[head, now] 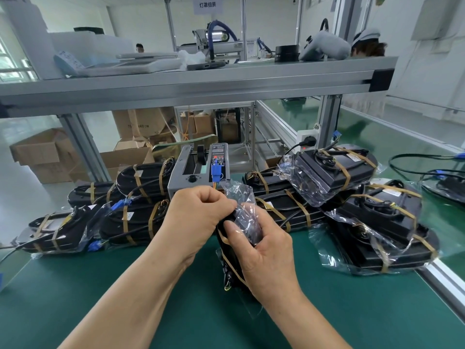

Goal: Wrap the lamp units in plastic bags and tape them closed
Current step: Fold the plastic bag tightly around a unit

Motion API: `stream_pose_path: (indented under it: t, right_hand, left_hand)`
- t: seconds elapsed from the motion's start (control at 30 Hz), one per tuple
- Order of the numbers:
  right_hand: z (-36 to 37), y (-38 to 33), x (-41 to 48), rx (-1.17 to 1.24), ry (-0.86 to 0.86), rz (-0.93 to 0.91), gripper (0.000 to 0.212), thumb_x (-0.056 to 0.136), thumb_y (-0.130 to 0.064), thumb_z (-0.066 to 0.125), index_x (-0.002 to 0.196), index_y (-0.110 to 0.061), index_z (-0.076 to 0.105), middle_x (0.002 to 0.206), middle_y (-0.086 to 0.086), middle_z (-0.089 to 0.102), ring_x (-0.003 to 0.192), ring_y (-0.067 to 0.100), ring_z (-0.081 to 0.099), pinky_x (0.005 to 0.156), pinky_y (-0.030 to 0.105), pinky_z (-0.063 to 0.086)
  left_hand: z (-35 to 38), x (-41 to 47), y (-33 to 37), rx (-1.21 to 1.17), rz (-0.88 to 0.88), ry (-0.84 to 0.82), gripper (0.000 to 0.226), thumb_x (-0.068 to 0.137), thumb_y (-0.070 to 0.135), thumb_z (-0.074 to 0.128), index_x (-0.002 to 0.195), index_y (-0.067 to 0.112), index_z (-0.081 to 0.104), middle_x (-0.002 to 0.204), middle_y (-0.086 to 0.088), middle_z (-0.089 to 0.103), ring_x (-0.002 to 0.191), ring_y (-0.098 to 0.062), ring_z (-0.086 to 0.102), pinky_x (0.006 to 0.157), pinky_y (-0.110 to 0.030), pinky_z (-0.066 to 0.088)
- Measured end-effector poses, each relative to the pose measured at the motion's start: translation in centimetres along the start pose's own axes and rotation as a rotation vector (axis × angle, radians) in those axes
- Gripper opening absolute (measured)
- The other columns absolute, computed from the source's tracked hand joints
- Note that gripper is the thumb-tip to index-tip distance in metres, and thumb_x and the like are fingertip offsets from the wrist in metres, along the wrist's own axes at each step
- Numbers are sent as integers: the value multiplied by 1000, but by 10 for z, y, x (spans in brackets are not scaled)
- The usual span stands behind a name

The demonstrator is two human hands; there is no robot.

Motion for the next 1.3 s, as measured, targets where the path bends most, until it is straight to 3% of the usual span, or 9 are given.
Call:
stream_pose_path:
  t: [0.23,0.37,0.5,0.77,0.9,1.0,1.17,1.3]
  right_hand:
    - [-1,0,0,-26,14,1,30,79,-57,63,99,-35,65,80,-7,70,74,14,65,68,33,52]
    - [-1,-1,0,-36,12,0,32,79,-57,62,100,-34,65,80,-6,69,76,15,65,71,37,54]
    - [-1,-3,0,-37,16,-9,32,79,-57,62,99,-33,66,76,-6,67,71,15,62,68,35,53]
    - [0,-4,-1,-53,0,-16,30,82,-55,63,101,-31,65,80,-6,68,73,15,63,68,38,53]
    - [1,-4,-1,-63,-1,-20,28,82,-55,63,98,-32,65,80,-7,67,73,15,62,66,33,52]
    - [1,-4,-1,-77,-4,-26,26,83,-54,63,98,-32,64,77,-8,66,69,14,60,62,30,51]
    - [3,-3,-2,-90,-14,-25,23,84,-51,64,98,-32,65,77,-7,66,68,15,60,62,32,51]
    - [5,-2,-3,-82,-18,-20,27,83,-51,65,102,-32,66,81,-8,68,73,14,61,68,35,53]
  left_hand:
    - [3,-2,-6,-102,-18,36,24,79,12,77,57,19,70,58,4,66,54,-5,59,53,-17,48]
    - [4,-1,-8,-202,-53,5,28,80,10,75,54,18,68,47,10,55,42,-1,49,46,-13,42]
    - [3,-1,-7,-171,-31,19,26,78,9,77,55,17,69,52,7,61,44,0,51,46,-11,42]
    - [0,-6,-6,-71,9,96,19,77,10,78,60,15,70,60,2,67,56,-7,61,57,-22,52]
    - [-1,-8,-4,-44,13,117,20,75,10,78,59,17,69,60,1,66,60,-13,61,68,-38,58]
    - [-2,-9,-1,11,22,128,11,64,25,77,59,21,68,55,4,61,58,-15,58,72,-45,59]
    - [-4,-12,-3,86,19,150,12,56,34,68,66,28,66,50,14,54,48,-3,50,61,-38,53]
    - [-7,-13,-14,27,-33,220,29,57,34,71,83,31,59,77,10,59,61,0,55,62,-28,51]
Point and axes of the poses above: each hand's wrist, its own x-axis towards the middle knuckle, its own z-axis out of the palm, y = z × x, the point moved 6 cm from there along x, towards the middle knuckle
